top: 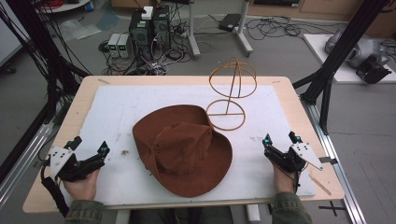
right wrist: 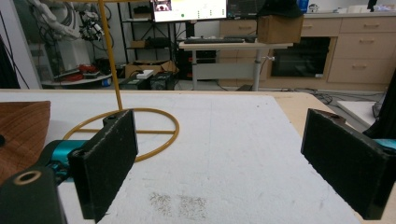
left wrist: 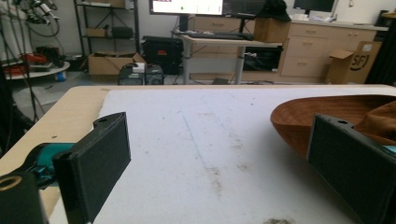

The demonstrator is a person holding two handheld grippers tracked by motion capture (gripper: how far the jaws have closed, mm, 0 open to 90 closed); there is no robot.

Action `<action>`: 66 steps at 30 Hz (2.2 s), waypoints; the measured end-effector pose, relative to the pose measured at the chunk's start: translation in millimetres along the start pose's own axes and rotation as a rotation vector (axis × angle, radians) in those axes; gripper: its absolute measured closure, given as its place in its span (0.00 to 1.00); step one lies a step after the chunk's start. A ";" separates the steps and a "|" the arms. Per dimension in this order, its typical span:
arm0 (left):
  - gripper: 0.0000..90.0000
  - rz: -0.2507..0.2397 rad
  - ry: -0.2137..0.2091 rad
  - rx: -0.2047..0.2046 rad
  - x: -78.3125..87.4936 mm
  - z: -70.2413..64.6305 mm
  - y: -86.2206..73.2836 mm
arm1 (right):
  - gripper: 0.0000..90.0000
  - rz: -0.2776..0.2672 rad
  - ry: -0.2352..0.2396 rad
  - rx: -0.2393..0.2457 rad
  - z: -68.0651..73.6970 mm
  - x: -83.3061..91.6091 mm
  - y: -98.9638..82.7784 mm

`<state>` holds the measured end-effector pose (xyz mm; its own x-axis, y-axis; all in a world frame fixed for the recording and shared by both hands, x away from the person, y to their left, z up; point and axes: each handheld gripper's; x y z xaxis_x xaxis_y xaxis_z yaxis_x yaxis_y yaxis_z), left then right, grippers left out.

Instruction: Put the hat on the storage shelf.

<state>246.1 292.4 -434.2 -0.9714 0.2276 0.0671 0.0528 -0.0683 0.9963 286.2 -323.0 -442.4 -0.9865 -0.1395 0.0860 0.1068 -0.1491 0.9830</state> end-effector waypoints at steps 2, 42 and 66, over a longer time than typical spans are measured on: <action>0.07 -0.001 -0.016 -0.014 -1.0 -1.9 2.6 | 0.11 0.001 0.001 0.000 -0.2 -0.2 0.0; 0.09 0.106 -0.361 -0.133 -26.1 -42.2 31.7 | 0.11 0.002 0.015 0.005 -0.5 -1.3 -0.2; 0.09 0.193 -0.529 -0.165 -50.8 -74.9 43.6 | 0.11 0.008 0.020 0.009 -0.2 -2.3 -0.7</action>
<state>280.4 205.2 -398.2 -0.6982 0.6468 0.3069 0.1397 -0.2974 0.9445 288.4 -322.8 -443.4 -0.9829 -0.1603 0.0911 0.1138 -0.1387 0.9838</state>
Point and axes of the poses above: each handheld gripper's, and its own axes: x roughly backward along the jaws, y roughly out of its top, z roughly to its left, and after that the axes turned 7 degrees about -x, right-handed
